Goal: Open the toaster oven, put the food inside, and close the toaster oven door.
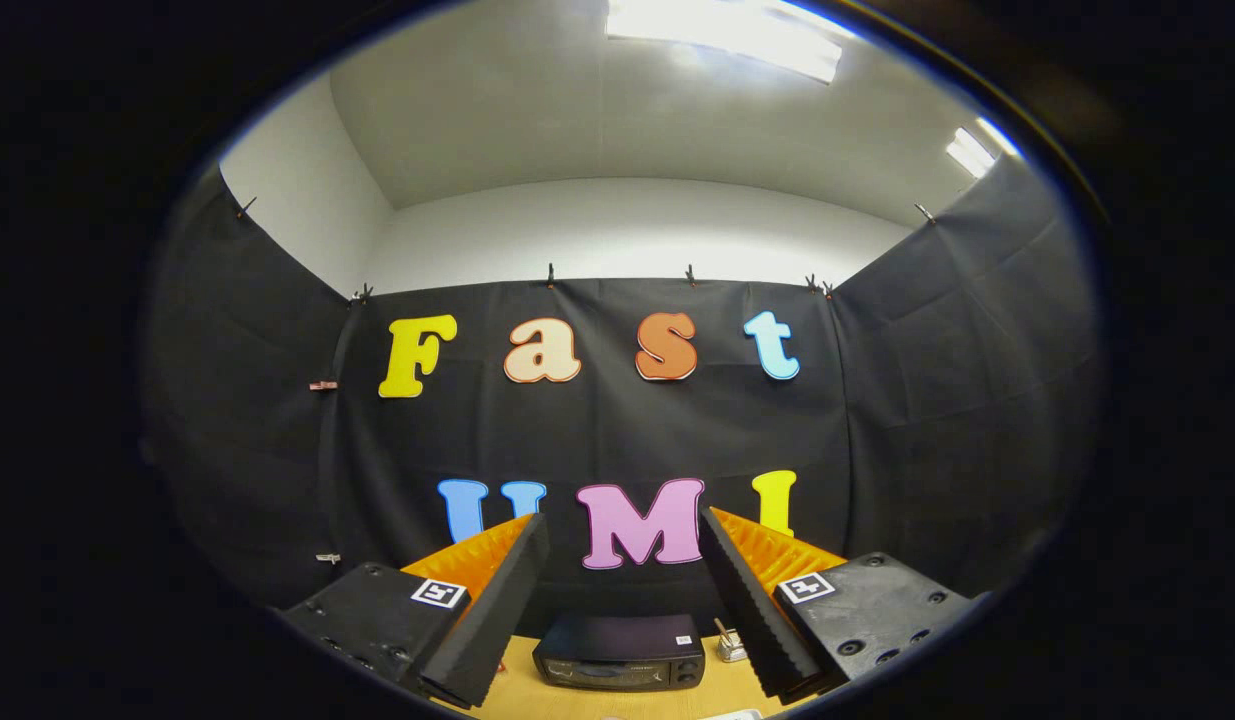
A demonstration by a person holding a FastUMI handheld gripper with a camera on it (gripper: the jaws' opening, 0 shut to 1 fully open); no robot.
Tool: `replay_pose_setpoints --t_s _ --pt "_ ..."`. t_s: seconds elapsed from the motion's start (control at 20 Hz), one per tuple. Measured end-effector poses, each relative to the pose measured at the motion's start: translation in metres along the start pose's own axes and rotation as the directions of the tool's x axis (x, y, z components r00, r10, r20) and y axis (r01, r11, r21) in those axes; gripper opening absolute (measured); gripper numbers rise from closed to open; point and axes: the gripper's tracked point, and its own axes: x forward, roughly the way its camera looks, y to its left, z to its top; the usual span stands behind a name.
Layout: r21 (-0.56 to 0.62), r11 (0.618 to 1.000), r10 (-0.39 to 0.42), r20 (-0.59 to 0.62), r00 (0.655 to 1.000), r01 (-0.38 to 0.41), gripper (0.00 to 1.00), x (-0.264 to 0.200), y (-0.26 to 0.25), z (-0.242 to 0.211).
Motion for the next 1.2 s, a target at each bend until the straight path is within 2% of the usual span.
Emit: replay_pose_setpoints --t_s 0.25,0.4,0.55,0.8,1.0,1.2 --pt "-0.003 1.000 0.010 -0.049 0.999 -0.010 0.97 0.003 0.014 -0.026" --pt "-0.018 0.999 0.029 -0.063 0.998 -0.031 0.97 0.021 0.014 -0.038" --pt "-0.022 0.996 0.087 -0.046 0.995 -0.089 0.97 0.050 0.023 -0.050" --pt "0.020 0.981 0.192 -0.121 0.974 -0.191 0.97 0.093 0.033 -0.115" --pt "-0.008 0.988 0.150 -0.183 0.972 -0.154 0.97 0.126 0.018 -0.172" --pt "0.001 0.988 0.150 -0.224 0.963 -0.154 0.97 0.149 0.020 -0.232"
